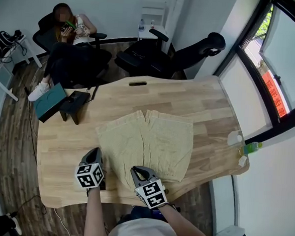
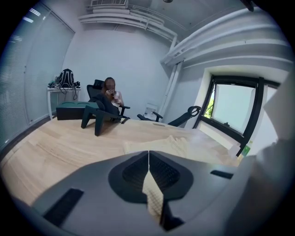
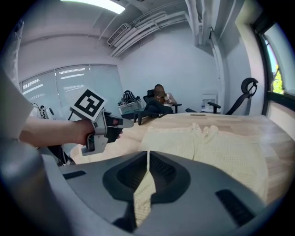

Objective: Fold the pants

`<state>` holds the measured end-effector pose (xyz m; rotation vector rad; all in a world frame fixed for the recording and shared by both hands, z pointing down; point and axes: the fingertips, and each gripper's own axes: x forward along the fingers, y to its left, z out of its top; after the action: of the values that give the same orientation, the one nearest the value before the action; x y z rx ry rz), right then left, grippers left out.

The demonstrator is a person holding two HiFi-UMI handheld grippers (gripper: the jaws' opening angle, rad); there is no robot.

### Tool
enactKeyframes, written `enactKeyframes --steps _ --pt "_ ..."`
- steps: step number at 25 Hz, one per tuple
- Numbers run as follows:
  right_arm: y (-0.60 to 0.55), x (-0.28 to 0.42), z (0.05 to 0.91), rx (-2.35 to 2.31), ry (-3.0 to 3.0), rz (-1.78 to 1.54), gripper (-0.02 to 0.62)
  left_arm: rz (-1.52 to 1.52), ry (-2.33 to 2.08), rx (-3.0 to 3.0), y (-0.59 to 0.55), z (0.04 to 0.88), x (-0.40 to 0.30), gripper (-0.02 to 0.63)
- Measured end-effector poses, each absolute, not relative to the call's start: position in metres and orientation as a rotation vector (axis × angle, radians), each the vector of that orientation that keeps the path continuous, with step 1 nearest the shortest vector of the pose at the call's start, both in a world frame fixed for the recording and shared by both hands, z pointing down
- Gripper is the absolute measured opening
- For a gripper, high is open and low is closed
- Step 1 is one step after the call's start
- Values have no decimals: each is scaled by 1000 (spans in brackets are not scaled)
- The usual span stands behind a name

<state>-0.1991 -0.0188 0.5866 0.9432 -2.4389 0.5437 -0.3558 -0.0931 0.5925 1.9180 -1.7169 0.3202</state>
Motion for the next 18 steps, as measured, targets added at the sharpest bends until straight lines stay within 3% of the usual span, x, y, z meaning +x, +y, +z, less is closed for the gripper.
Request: enactKeyframes --steps 5,8,14,18 --pt "-1 -220 604 817 -2430 563 11 341 -1665 1898 -91 612 -354 12" --pt "12 -228 620 707 -2413 628 86 353 -1643 1884 -90 621 -352 48" --pt "34 -235 640 605 -2377 656 134 376 -1601 1846 -86 642 -353 120" --pt "46 -238 657 538 -2335 675 176 401 -1576 1823 -87 655 -351 120"
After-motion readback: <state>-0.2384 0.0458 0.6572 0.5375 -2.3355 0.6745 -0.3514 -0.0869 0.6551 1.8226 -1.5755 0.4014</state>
